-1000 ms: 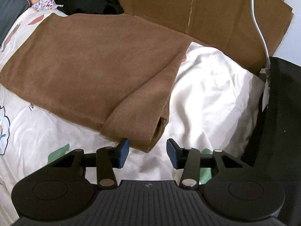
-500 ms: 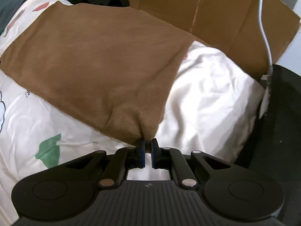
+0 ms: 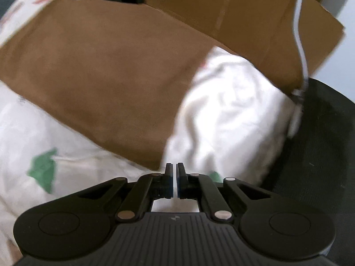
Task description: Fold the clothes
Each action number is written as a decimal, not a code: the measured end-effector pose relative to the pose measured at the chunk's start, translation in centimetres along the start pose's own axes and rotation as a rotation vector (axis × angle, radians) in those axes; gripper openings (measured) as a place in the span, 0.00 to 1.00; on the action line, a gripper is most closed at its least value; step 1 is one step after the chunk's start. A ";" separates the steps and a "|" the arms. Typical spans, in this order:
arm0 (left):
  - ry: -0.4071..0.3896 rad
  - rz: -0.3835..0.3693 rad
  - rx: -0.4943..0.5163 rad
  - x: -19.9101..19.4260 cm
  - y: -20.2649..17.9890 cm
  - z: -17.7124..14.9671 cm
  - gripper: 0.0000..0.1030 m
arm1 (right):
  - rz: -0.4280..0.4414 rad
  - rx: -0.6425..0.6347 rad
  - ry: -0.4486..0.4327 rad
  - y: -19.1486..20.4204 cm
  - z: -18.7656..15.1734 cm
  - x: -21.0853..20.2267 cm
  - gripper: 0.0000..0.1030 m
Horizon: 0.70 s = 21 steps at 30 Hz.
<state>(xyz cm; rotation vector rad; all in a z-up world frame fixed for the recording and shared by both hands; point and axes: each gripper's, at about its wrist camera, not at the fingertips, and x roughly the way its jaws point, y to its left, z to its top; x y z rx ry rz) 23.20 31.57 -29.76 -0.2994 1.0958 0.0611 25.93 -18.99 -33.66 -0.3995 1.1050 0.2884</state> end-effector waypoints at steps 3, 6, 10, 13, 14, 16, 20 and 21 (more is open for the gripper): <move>0.005 -0.034 -0.012 0.2 0.7 -0.3 0.18 | 0.021 0.040 -0.007 -1.0 -0.2 -0.4 0.03; 0.010 -0.043 -0.067 0.4 1.7 -0.7 0.17 | 0.085 0.088 -0.022 -1.4 -0.4 -1.2 0.04; 0.007 -0.058 -0.165 0.3 3.1 -1.3 0.18 | 0.134 0.110 -0.019 -0.6 -0.6 -1.2 0.08; 0.005 -0.075 -0.257 0.5 4.2 -1.8 0.18 | 0.157 0.112 -0.032 0.0 -0.4 -1.2 0.21; 0.008 -0.090 -0.279 0.6 4.4 -1.8 0.18 | 0.162 0.116 -0.039 0.2 -0.4 -1.3 0.30; 0.014 -0.116 -0.315 1.1 4.8 -2.0 0.18 | 0.174 0.128 -0.049 0.2 -0.3 -1.4 0.36; 0.028 -0.193 -0.459 2.7 6.3 -3.0 0.23 | 0.184 0.138 -0.049 0.4 -0.1 -1.3 0.37; 0.027 -0.189 -0.467 2.9 6.5 -3.2 0.23 | 0.185 0.136 -0.047 0.6 -0.1 -1.3 0.37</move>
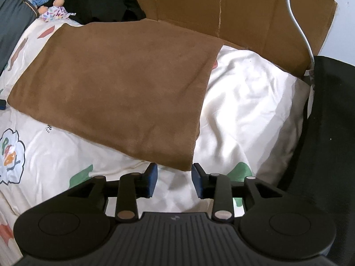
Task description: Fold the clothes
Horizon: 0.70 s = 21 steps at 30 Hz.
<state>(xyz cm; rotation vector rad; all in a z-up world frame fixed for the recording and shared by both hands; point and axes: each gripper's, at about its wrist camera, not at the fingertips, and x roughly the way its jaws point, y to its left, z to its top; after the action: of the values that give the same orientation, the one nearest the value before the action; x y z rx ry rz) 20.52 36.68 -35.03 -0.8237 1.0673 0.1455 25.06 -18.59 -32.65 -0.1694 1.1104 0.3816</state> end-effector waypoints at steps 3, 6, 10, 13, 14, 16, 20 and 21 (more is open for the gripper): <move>-0.009 0.008 -0.031 0.8 0.9 0.2 0.23 | 0.005 -0.004 0.006 0.3 -0.1 0.2 0.37; -0.029 0.006 -0.058 1.4 1.5 0.4 0.28 | 0.010 -0.011 0.012 0.6 -0.3 0.3 0.37; -0.040 0.001 -0.078 2.3 2.2 0.4 0.35 | 0.019 -0.007 0.018 0.9 -0.3 0.5 0.38; -0.039 -0.007 -0.091 3.4 2.6 0.4 0.40 | 0.036 0.038 0.023 0.6 -0.5 0.9 0.43; -0.036 -0.017 -0.098 3.8 2.7 0.4 0.41 | 0.046 0.066 0.023 0.4 -0.6 0.9 0.44; -0.026 -0.038 -0.129 4.6 2.9 0.5 0.41 | 0.083 0.153 0.027 -0.4 -1.1 1.2 0.44; -0.031 -0.040 -0.139 6.0 3.4 0.4 0.41 | 0.156 0.328 0.033 -1.8 -2.3 1.8 0.44; -0.034 -0.039 -0.140 6.4 3.4 0.4 0.41 | 0.186 0.382 0.022 -2.3 -2.7 1.8 0.44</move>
<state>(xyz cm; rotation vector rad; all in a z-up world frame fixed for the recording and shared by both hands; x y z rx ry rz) 22.41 37.62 -41.95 -0.9644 1.0171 0.2021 24.43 -21.20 -35.58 0.2686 1.2035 0.3261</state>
